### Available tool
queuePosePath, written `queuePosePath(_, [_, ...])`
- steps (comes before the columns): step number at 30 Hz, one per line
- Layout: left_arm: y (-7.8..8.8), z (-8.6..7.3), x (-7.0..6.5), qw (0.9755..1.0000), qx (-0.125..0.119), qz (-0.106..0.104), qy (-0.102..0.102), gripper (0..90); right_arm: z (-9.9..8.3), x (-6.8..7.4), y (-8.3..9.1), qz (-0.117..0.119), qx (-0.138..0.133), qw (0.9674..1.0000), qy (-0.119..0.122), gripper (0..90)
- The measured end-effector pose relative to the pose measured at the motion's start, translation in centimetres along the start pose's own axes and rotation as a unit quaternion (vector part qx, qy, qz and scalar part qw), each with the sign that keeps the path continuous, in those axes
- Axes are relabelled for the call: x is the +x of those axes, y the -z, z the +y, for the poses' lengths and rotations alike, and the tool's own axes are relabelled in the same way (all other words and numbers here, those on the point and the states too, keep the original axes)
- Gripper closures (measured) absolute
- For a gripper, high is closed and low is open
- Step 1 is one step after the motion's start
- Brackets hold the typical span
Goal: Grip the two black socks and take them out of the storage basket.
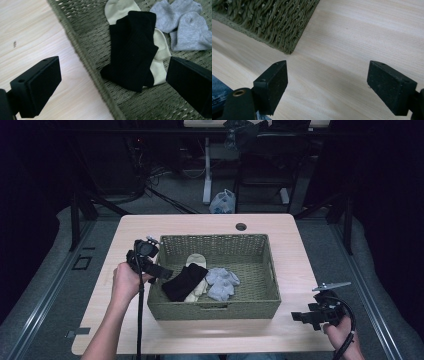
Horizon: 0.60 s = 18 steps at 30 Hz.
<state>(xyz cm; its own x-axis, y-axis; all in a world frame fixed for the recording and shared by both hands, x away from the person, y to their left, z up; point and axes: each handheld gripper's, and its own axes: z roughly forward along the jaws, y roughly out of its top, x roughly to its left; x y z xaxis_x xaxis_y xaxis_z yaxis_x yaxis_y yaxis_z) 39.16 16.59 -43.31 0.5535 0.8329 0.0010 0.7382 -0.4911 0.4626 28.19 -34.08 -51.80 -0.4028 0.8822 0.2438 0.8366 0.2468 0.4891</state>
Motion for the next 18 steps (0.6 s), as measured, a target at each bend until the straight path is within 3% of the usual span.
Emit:
queuePosePath(11, [-3.2, 2.3, -1.6, 0.9988, 0.034, -0.029, -0.021, 0.2, 0.0, -0.2, 0.3, 0.005, -0.030, 0.9992, -0.026, 17.8])
queuePosePath(18, [-5.0, 3.0, -2.3, 0.9974, 0.052, -0.038, -0.032, 4.5, 0.0, -0.3, 0.4, 0.004, -0.026, 0.9992, -0.030, 18.7])
